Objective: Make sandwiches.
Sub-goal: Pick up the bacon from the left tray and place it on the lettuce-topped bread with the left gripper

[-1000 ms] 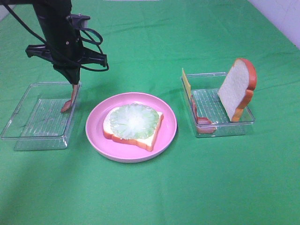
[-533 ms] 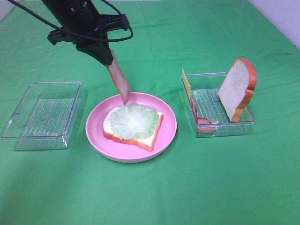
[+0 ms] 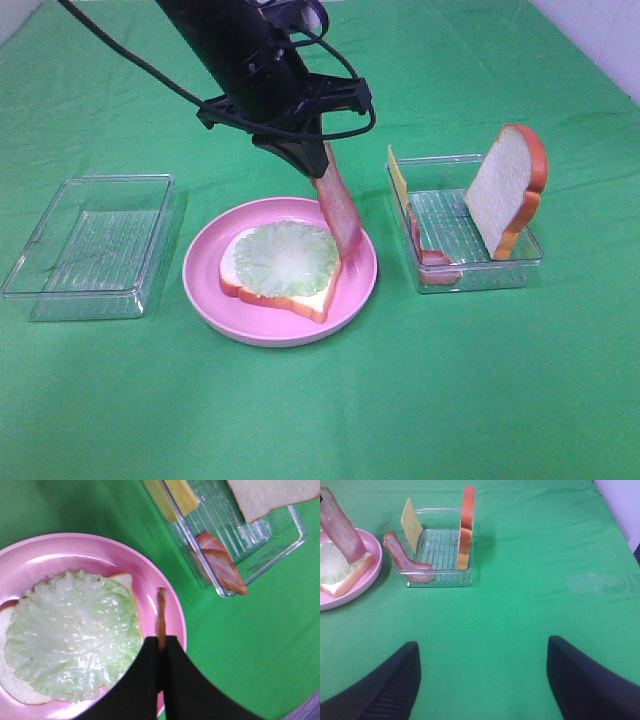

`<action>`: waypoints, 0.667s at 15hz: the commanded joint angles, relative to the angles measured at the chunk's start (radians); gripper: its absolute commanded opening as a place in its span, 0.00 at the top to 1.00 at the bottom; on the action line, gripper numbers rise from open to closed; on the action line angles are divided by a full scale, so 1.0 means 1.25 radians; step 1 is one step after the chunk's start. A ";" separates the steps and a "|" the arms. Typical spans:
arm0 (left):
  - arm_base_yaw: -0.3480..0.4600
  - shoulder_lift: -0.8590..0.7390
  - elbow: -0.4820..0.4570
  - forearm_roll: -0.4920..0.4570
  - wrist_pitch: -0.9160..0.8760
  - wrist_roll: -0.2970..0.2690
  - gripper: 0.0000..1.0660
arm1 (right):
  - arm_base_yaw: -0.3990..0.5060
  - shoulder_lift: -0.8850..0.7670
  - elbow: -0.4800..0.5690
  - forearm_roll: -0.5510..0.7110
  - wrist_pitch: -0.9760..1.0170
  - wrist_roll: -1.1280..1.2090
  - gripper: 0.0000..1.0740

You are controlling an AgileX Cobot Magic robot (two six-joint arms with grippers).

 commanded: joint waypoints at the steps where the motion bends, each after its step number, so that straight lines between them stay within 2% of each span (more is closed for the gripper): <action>1: 0.000 0.042 -0.002 0.022 0.022 -0.002 1.00 | -0.003 -0.010 0.003 -0.004 -0.008 -0.010 0.37; 3: 0.000 0.056 -0.002 0.070 0.040 -0.022 1.00 | -0.003 -0.010 0.003 -0.004 -0.008 -0.010 0.37; 5: 0.000 0.057 -0.002 0.145 0.049 -0.080 1.00 | -0.003 -0.010 0.003 -0.004 -0.008 -0.010 0.37; 6: 0.000 0.057 -0.002 0.191 0.055 -0.124 1.00 | -0.003 -0.010 0.003 -0.004 -0.008 -0.010 0.37; 8: 0.000 0.059 -0.002 0.243 0.057 -0.188 1.00 | -0.003 -0.010 0.003 -0.004 -0.008 -0.010 0.37; 10: 0.000 0.066 -0.002 0.243 0.063 -0.198 0.98 | -0.003 -0.010 0.003 -0.004 -0.008 -0.010 0.37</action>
